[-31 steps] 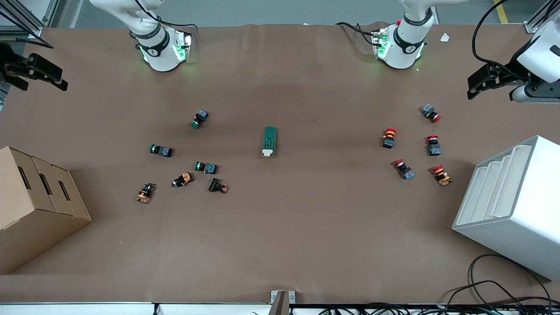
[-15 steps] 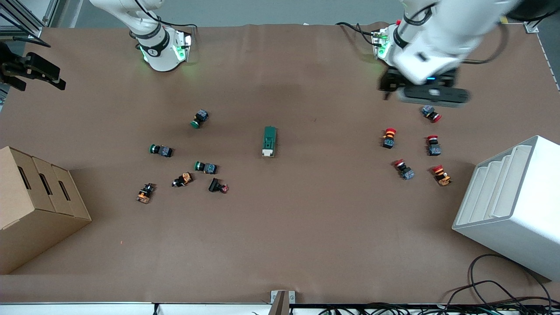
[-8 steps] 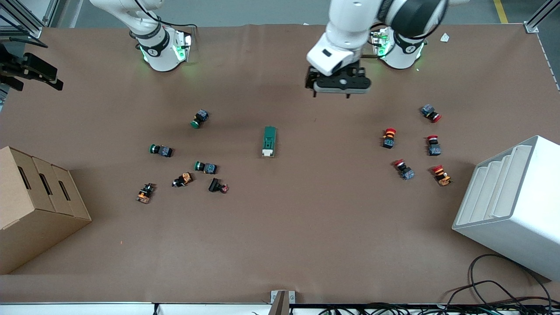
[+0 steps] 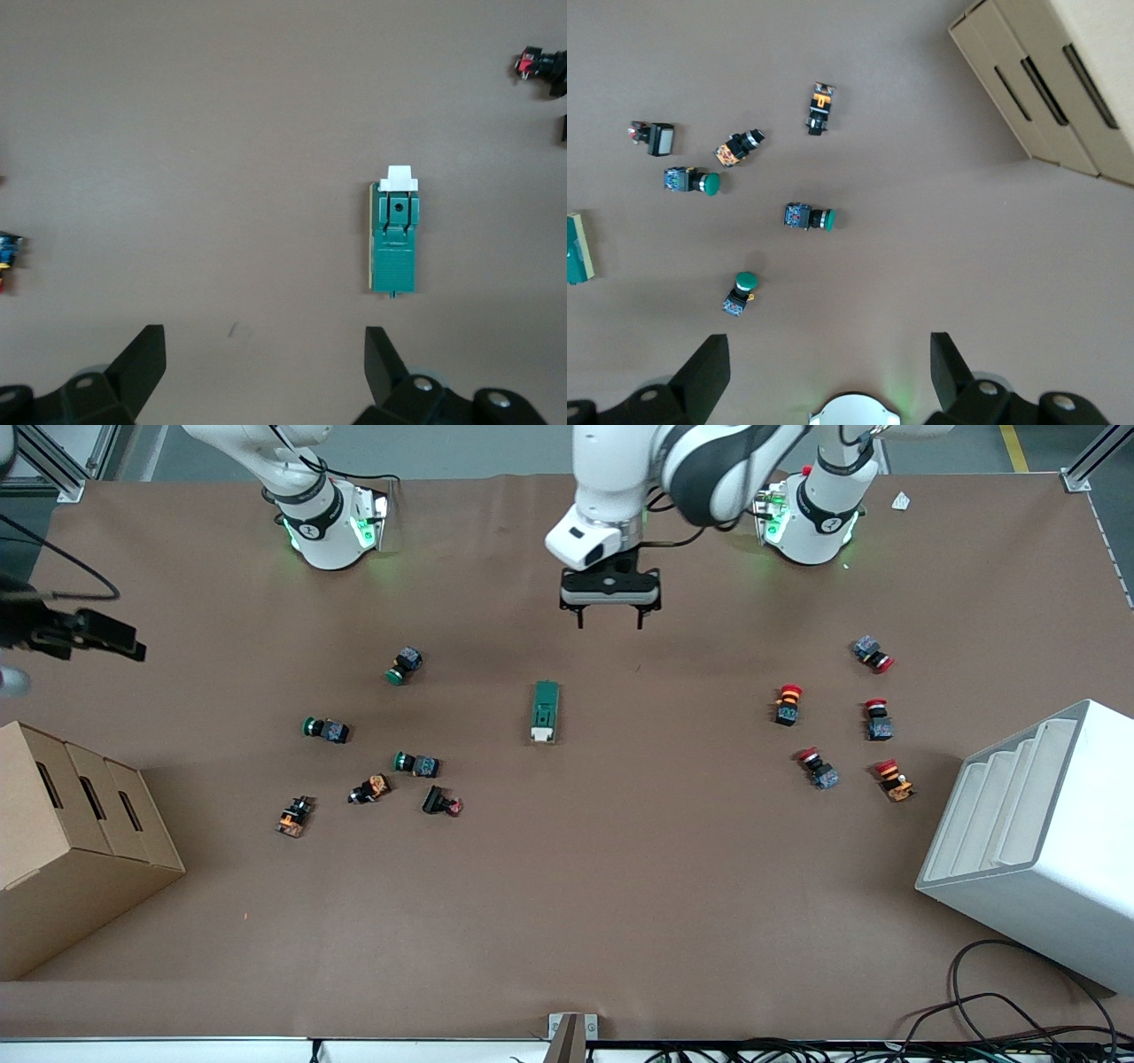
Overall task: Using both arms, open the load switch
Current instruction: 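Move the left gripper over the green load switch and lower it, then reach the right gripper to the white lever while the left gripper holds the switch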
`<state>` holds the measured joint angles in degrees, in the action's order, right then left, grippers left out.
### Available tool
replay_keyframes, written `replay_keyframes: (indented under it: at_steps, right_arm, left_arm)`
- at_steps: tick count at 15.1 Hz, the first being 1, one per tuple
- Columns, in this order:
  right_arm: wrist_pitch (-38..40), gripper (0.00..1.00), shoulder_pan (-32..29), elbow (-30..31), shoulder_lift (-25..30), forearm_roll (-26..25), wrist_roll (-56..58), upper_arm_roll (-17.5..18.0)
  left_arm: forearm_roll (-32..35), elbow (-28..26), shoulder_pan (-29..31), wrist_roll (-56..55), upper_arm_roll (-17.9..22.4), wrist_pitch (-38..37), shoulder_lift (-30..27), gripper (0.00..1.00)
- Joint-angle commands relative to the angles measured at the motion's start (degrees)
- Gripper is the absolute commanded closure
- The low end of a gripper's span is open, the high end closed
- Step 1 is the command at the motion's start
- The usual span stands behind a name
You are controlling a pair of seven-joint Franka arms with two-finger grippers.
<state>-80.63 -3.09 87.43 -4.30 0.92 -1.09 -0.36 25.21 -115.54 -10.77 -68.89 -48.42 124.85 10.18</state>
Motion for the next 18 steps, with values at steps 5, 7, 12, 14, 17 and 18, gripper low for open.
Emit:
replay_keyframes:
  at_steps: [5, 7, 12, 14, 17, 18]
  right_arm:
    - [-3.3, 0.0, 9.9, -0.2, -6.8, 0.5, -37.4, 1.6]
    - [-6.4, 0.0, 14.2, -0.2, -10.2, 4.4, -46.8, 1.6]
    - [-18.0, 0.0, 23.5, -0.3, -20.3, 10.0, -73.1, 1.7]
    - [-21.9, 0.0, 27.2, -0.5, -24.2, 9.9, -81.4, 1.7]
    - [-26.1, 0.0, 32.1, -2.3, -30.0, 9.9, -91.4, 1.7]
    - [-27.6, 0.0, 33.7, -2.5, -31.6, 9.9, -94.3, 1.7]
  left_arm:
    - [25.6, 1.5, -8.6, -26.0, -0.2, 2.0, 15.6, 0.02]
    - [33.5, 1.5, -10.3, -34.4, -0.2, 2.1, 19.3, 0.02]
    - [53.8, 1.5, -14.2, -54.2, 0.9, 1.4, 26.7, 0.03]
    - [60.3, 1.5, -15.9, -58.3, 1.7, -2.0, 28.9, 0.03]
    - [67.5, 1.5, -18.8, -64.2, 3.8, -4.8, 31.6, 0.03]
    - [69.1, 1.5, -20.6, -66.3, 5.2, -5.6, 31.9, 0.03]
